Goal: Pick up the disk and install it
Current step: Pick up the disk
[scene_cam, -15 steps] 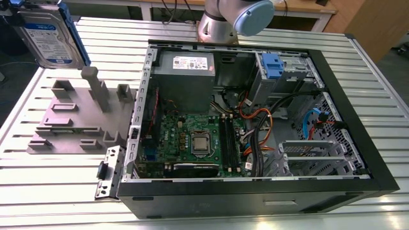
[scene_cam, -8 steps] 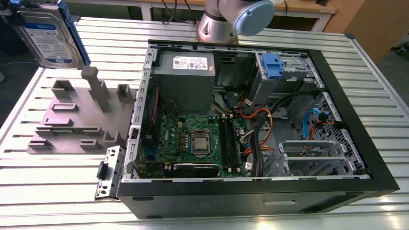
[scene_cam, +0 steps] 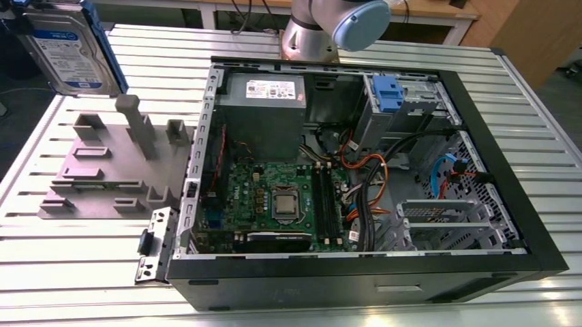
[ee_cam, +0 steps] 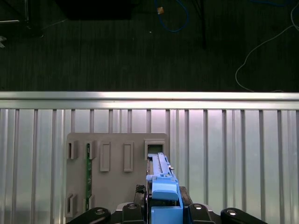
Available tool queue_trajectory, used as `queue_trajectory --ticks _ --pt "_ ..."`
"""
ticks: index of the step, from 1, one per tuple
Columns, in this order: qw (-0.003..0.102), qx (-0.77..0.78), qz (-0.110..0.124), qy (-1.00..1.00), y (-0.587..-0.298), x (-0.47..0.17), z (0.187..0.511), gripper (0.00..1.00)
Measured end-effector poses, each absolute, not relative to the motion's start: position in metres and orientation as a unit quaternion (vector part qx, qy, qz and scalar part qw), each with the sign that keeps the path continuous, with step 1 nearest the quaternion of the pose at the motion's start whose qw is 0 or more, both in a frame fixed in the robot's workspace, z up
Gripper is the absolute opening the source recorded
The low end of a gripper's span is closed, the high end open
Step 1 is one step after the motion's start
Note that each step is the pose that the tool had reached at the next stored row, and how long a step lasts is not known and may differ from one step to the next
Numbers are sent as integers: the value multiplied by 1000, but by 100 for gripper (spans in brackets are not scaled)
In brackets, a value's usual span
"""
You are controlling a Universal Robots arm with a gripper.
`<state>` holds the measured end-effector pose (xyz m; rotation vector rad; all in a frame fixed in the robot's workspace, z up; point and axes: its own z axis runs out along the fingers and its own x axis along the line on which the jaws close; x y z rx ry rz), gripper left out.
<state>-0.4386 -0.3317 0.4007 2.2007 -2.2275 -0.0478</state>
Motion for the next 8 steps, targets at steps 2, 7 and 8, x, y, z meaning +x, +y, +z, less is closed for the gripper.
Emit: queue_trajectory --ticks 2,7,8 --pt "5 703 -15 -711 -332 -439 401 36" --pt "5 703 -15 -711 -332 -439 408 36" --pt "5 703 -15 -711 -332 -439 408 36"
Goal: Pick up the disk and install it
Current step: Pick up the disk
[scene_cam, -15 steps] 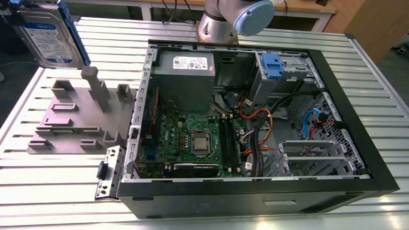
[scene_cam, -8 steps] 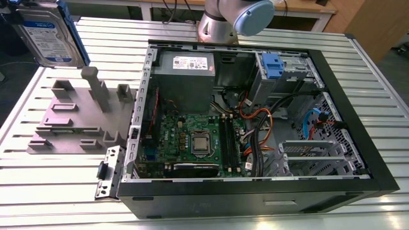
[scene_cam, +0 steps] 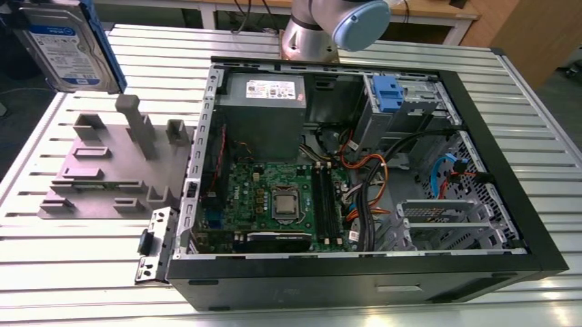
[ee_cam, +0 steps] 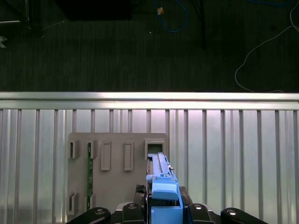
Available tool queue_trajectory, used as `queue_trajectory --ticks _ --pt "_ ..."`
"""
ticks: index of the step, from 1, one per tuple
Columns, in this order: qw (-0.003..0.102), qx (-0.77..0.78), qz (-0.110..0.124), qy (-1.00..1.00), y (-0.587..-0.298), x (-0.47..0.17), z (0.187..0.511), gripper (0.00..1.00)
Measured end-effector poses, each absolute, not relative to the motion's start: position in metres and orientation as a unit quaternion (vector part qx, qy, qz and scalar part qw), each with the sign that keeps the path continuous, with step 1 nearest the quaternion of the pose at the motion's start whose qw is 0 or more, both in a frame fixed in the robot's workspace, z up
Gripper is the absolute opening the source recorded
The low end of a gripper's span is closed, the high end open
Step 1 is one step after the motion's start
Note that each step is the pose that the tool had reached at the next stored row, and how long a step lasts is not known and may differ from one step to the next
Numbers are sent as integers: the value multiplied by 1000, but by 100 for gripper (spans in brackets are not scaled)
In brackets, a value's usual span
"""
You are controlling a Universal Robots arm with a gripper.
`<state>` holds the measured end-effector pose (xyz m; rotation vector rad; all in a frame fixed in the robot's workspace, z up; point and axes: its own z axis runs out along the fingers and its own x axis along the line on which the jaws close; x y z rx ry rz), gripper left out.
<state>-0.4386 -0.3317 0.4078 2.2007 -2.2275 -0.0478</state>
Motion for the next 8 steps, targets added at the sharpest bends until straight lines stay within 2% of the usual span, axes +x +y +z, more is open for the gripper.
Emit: queue_trajectory --ticks 8 --pt "5 703 -15 -711 -332 -439 409 36"
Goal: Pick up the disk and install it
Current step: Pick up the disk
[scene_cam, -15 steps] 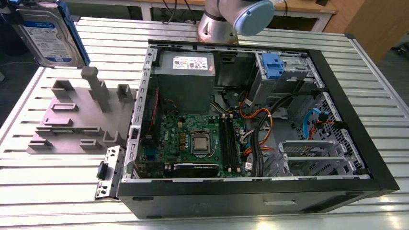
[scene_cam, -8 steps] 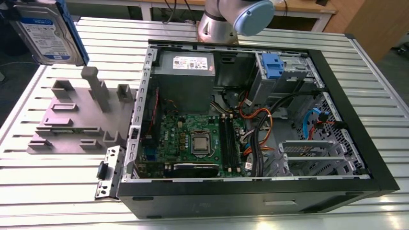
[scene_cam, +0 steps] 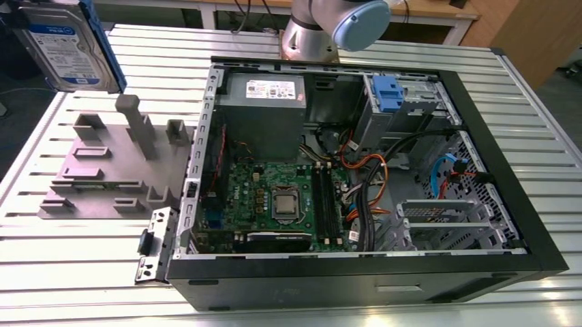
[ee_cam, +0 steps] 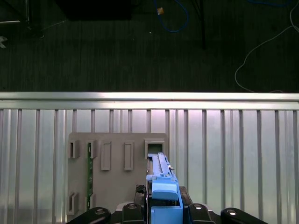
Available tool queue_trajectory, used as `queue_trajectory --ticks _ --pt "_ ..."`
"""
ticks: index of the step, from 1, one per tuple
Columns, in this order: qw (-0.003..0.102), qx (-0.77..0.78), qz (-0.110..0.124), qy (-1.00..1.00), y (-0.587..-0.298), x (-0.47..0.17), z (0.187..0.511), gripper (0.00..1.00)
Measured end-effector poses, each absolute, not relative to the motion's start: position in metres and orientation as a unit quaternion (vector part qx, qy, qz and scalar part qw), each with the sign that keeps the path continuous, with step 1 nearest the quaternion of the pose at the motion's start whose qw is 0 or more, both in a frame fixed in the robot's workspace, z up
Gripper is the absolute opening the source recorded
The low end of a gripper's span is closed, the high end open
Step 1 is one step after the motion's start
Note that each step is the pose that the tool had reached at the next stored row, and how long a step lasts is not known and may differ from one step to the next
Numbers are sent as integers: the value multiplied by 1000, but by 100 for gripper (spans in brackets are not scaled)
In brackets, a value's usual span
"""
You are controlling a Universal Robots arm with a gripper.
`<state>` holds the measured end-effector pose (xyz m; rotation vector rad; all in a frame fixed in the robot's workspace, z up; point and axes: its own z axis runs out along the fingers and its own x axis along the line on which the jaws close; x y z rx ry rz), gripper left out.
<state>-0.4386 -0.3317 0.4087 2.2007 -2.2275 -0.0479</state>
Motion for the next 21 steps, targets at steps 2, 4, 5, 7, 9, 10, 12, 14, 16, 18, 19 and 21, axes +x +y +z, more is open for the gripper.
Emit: queue_trajectory --ticks 2,4,5,7,9,10,12,14,16,18,19,21 --pt "5 703 -15 -711 -332 -439 409 36" --pt "5 703 -15 -711 -332 -439 409 36" --pt "5 703 -15 -711 -332 -439 409 36" --pt "5 703 -15 -711 -332 -439 409 36" --pt "5 703 -15 -711 -332 -439 410 36" --pt "5 703 -15 -711 -332 -439 410 36" --pt "5 703 -15 -711 -332 -439 411 36" --pt "5 703 -15 -711 -332 -439 411 36" --pt "5 703 -15 -711 -332 -439 412 36" --pt "5 703 -15 -711 -332 -439 412 36" --pt "5 703 -15 -711 -332 -439 413 36" --pt "5 703 -15 -711 -332 -439 413 36"
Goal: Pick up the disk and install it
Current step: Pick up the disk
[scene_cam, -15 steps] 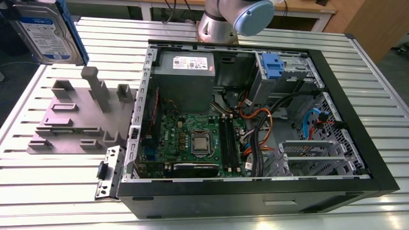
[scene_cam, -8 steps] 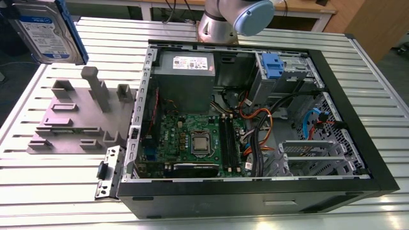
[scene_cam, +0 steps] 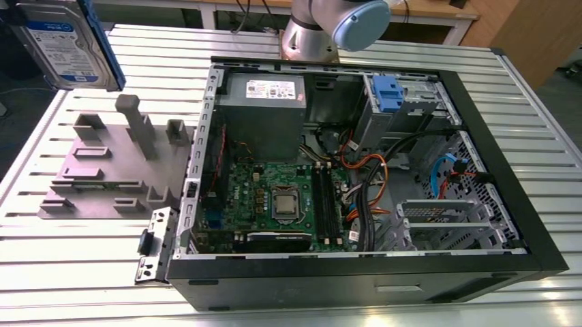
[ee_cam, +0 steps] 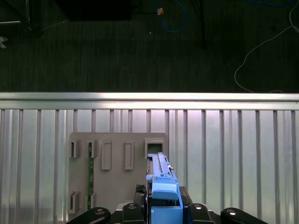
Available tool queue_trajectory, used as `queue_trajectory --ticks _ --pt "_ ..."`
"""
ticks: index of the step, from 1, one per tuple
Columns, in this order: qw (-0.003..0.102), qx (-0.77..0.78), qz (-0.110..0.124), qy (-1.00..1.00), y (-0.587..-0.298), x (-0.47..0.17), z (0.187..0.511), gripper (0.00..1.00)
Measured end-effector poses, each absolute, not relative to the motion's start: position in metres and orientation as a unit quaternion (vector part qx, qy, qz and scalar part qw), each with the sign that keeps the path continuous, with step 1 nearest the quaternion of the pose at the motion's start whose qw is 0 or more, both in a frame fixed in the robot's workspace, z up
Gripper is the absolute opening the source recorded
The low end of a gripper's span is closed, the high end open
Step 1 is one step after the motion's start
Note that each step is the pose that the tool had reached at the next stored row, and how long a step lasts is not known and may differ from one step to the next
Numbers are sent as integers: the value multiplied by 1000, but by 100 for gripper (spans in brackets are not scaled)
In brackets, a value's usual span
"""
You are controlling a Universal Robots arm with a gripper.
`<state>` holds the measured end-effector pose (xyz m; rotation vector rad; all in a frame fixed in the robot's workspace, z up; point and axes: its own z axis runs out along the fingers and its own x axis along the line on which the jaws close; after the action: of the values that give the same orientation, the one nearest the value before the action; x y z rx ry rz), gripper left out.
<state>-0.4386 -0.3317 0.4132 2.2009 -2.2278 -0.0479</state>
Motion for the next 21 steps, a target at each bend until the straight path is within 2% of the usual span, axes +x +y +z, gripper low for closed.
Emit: queue_trajectory --ticks 21 --pt "5 703 -15 -711 -332 -439 420 36"
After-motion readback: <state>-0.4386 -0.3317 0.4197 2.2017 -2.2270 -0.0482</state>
